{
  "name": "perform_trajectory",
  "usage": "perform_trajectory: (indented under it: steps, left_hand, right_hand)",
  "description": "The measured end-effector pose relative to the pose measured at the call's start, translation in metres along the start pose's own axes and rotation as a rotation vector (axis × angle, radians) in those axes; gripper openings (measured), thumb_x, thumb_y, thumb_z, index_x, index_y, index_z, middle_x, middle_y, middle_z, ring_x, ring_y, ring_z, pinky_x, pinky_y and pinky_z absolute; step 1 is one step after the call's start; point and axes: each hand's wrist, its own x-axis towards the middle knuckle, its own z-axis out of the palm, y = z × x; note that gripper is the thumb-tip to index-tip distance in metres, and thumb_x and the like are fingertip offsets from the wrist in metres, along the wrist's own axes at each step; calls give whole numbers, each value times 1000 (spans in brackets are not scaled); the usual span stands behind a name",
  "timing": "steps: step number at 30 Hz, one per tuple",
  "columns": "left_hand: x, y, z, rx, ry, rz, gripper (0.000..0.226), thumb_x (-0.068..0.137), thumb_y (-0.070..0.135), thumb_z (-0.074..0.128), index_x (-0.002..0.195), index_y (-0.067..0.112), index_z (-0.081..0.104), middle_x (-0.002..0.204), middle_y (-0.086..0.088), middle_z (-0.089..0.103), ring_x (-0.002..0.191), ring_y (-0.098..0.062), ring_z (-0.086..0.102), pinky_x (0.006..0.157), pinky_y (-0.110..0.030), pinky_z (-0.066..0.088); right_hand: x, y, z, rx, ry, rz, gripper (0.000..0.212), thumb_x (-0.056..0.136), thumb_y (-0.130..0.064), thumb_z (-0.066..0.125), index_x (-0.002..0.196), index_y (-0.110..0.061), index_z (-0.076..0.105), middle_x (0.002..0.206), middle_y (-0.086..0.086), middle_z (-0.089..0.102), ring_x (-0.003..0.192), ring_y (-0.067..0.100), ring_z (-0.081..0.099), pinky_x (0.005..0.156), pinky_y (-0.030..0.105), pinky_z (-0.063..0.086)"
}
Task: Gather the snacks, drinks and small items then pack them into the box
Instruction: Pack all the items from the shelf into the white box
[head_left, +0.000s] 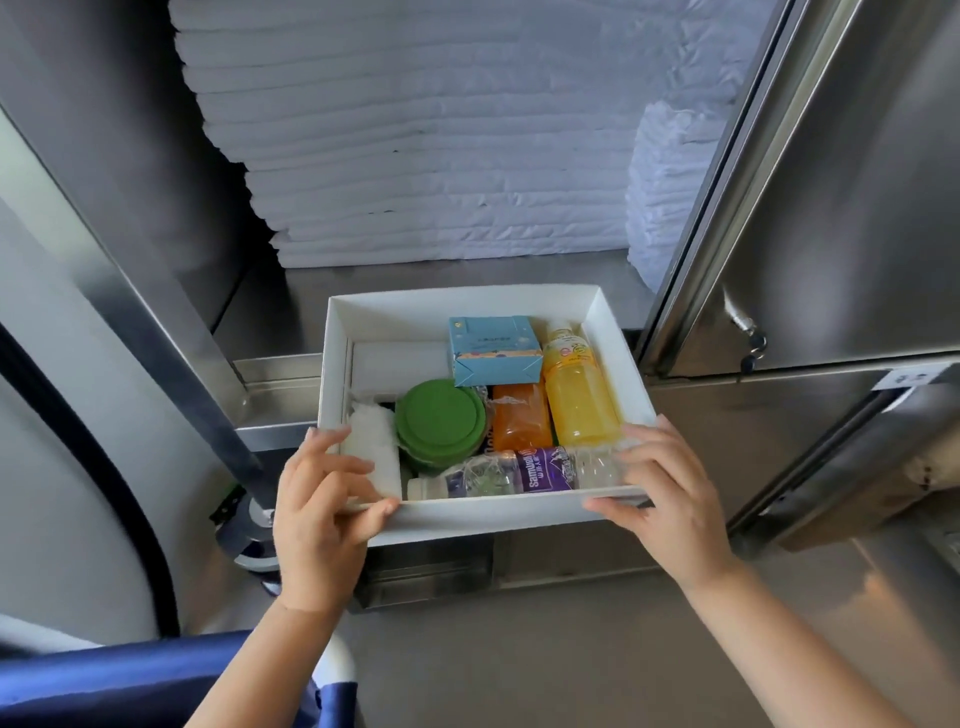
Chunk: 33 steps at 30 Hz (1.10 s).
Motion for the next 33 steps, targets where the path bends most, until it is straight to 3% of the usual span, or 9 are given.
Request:
perform_trajectory:
  steps: [2,3,5,7,9,14,21,33]
  left_hand:
    - [3,-5,-1,117,14,123,43,95,42,49,63,12,46,59,-8,48,70,-19,47,95,-46,42]
    - [5,-6,-1,155,21,154,50,97,35,49,55,8,46,51,-8,41,62,-20,39,87,-44,45]
    - [12,-4,0,219,41,196,57,96,21,46,42,5,39,45,-8,33,55,-23,30,62,-36,41]
    - [21,-1,1,258,68,227,56,94,13,44,39,5,34,42,-8,30,53,-22,25,53,-30,28]
    - [32,3,2,261,92,237,54,93,10,43,40,7,31,42,-8,28,49,-22,24,52,-27,21]
    - [60,11,4,272,101,226,53,93,10,43,41,9,32,43,-6,28,40,-21,28,45,-31,20]
    - [80,27,-1,214,94,209,54,94,9,41,41,11,35,52,4,23,43,-18,24,47,-22,18]
    - [71,112,13,163,63,190,57,95,15,40,39,7,32,43,-5,26,53,-21,22,45,-28,19]
  right_hand:
    - [5,6,4,-102,67,-84,57,83,-53,62,52,-5,56,59,7,55,72,18,53,94,39,47]
    - [9,6,5,-138,106,-108,62,84,-56,58,48,-6,52,52,5,51,65,18,48,84,37,50]
    - [16,4,8,-149,175,-119,67,87,-58,52,43,-7,46,47,5,45,61,17,41,68,31,46]
    - [23,4,8,-136,201,-120,68,88,-57,50,42,-8,43,46,5,40,57,17,35,62,27,40]
    - [30,4,6,-112,215,-102,67,92,-53,48,42,-8,40,45,6,36,53,18,31,59,24,33]
    - [60,0,7,-31,358,96,56,98,-17,37,43,-8,36,44,6,31,46,15,27,48,25,26]
    - [79,-2,-4,-5,375,89,53,97,-14,38,44,-11,31,51,-3,22,48,13,21,49,24,20]
    - [44,5,-95,-72,382,111,49,92,-8,43,45,-12,30,51,-2,22,46,15,21,46,25,17]
